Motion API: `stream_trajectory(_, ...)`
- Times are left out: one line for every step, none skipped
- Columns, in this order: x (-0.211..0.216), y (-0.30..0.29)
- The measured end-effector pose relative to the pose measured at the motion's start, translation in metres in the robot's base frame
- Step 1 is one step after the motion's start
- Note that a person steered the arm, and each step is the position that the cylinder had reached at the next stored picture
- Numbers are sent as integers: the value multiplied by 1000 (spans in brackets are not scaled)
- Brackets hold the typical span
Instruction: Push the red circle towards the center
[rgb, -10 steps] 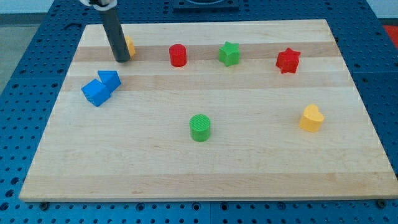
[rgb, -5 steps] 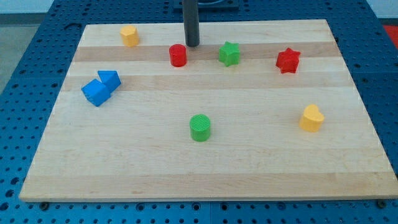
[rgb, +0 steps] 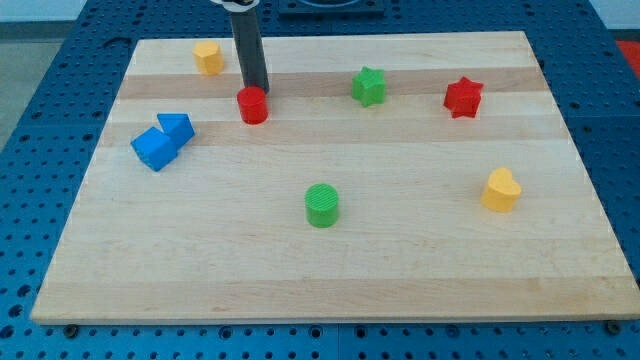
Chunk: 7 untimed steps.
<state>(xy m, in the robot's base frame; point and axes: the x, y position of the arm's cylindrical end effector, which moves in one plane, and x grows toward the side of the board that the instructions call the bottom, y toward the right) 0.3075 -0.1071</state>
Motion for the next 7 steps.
stream_trajectory(0, -1)
stream_trajectory(-10, -7)
stream_trajectory(-11, -32)
stream_trajectory(2, -37)
stream_trajectory(13, -21)
stream_trajectory(24, 32)
stream_trajectory(25, 74)
